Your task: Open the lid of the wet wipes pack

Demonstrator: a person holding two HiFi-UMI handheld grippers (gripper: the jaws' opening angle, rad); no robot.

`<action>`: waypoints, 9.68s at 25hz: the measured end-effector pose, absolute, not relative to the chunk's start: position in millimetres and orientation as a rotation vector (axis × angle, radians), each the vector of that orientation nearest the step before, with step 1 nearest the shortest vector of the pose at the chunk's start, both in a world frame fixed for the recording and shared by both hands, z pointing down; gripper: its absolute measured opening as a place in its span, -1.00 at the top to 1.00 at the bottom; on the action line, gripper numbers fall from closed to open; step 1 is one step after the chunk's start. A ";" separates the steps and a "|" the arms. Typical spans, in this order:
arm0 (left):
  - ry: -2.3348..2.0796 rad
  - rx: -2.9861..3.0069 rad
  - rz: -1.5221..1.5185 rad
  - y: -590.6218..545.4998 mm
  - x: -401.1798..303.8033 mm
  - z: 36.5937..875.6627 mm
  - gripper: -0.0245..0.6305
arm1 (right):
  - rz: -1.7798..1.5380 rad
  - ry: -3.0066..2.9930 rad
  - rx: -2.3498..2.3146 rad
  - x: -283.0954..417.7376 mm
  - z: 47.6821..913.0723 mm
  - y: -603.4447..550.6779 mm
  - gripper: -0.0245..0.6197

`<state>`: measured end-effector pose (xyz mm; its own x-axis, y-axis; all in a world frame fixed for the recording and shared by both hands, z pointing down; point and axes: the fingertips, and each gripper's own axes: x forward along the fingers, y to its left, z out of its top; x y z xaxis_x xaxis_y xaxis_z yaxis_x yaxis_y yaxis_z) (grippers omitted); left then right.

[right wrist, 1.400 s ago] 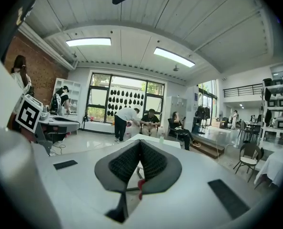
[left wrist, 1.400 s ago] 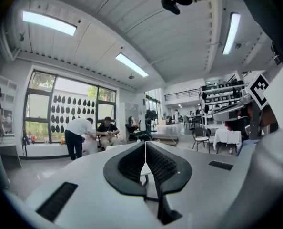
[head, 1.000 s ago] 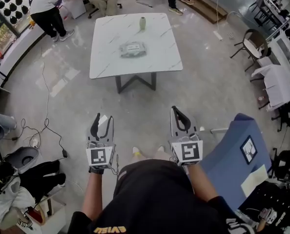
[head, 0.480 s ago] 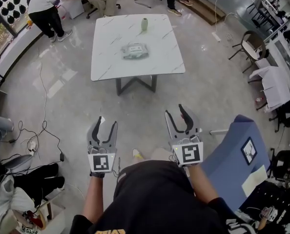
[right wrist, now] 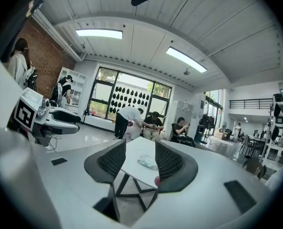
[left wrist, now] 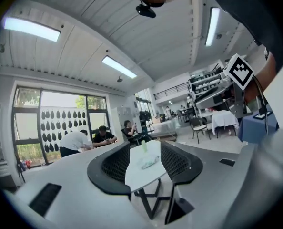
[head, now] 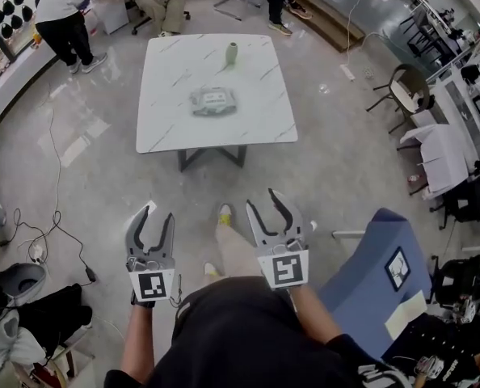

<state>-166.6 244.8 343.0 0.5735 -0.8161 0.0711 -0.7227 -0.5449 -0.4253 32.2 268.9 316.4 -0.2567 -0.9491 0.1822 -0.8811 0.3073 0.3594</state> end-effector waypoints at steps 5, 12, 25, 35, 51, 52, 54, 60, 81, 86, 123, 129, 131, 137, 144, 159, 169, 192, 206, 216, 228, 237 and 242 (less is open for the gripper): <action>1.300 -2.474 -0.459 177.2 -155.5 360.8 0.28 | -0.255 -2.248 1.647 50.0 328.5 191.0 0.34; 1.310 -2.532 -0.493 53.2 -110.8 366.7 0.28 | -0.170 -2.216 1.539 81.2 357.0 67.0 0.35; 1.237 -2.658 -0.596 -124.3 -32.3 401.1 0.31 | -0.209 -2.141 1.374 117.6 417.2 -87.4 0.36; 1.118 -2.788 -0.733 -173.9 -29.6 516.2 0.33 | -0.208 -2.022 1.356 101.9 500.0 -137.3 0.36; 1.055 -2.796 -0.856 -212.9 -17.6 613.2 0.46 | -0.310 -1.956 1.206 84.5 588.9 -181.3 0.36; 1.055 -2.799 -0.850 -214.5 -15.9 615.0 0.55 | -0.316 -1.951 1.190 83.2 593.6 -183.0 0.36; 1.052 -2.804 -0.843 -218.4 -12.5 618.5 0.60 | -0.334 -1.942 1.162 80.0 601.9 -188.0 0.36; 1.007 -2.803 -0.892 -227.2 -1.8 636.5 0.61 | -0.404 -1.885 1.070 76.9 626.7 -201.1 0.36; 1.102 -3.015 -0.933 -222.4 0.6 682.1 0.72 | -0.417 -1.832 0.787 62.6 676.3 -200.7 0.65; 1.081 -3.007 -0.956 -222.3 1.9 683.5 0.74 | -0.338 -1.846 0.776 61.1 681.9 -199.0 0.79; 1.032 -3.033 -1.025 -221.5 2.6 687.0 0.77 | -0.332 -1.871 0.844 59.8 669.7 -198.0 0.90; 1.025 -3.048 -1.032 -220.8 3.3 689.1 0.77 | -0.313 -1.884 0.866 61.9 659.4 -200.6 0.91; 1.026 -3.048 -1.032 -220.4 3.2 688.2 0.77 | -0.308 -1.890 0.866 62.8 655.7 -201.3 0.91; 1.023 -3.046 -1.033 -220.6 2.6 687.4 0.77 | -0.291 -1.915 0.899 63.9 641.9 -208.3 0.91; 1.023 -3.047 -1.034 -219.8 3.5 686.9 0.77 | -0.279 -1.929 0.962 71.4 625.0 -223.6 0.91; 1.027 -3.048 -1.037 -221.5 2.8 688.4 0.77 | 0.263 -2.191 1.149 88.1 611.7 -270.5 0.89; 1.040 -3.050 -1.037 -221.5 2.4 686.4 0.77 | 0.648 -2.206 1.210 108.6 648.9 -293.9 0.92; 0.964 -2.982 -0.940 -211.4 -10.1 610.2 0.84 | 0.587 -2.156 1.581 157.1 535.2 -175.2 0.92; 0.836 -2.682 -0.641 -122.2 -9.2 391.4 0.87 | 0.521 -2.165 1.983 165.6 397.5 -47.2 0.92; 0.792 -2.400 -0.650 -101.0 -8.3 351.7 0.87 | 0.344 -2.236 1.956 156.1 358.2 -33.0 0.92; 0.815 -2.347 -0.674 -90.9 -27.9 346.1 0.87 | 0.258 -2.263 1.915 135.3 348.8 -22.6 0.92; 0.840 -2.348 -0.666 -90.7 -35.4 346.5 0.87 | 0.206 -2.230 1.916 136.2 346.8 -20.5 0.92; 0.860 -2.352 -0.667 -88.9 -45.2 347.4 0.87 | 0.199 -2.215 1.908 132.0 349.2 -20.2 0.92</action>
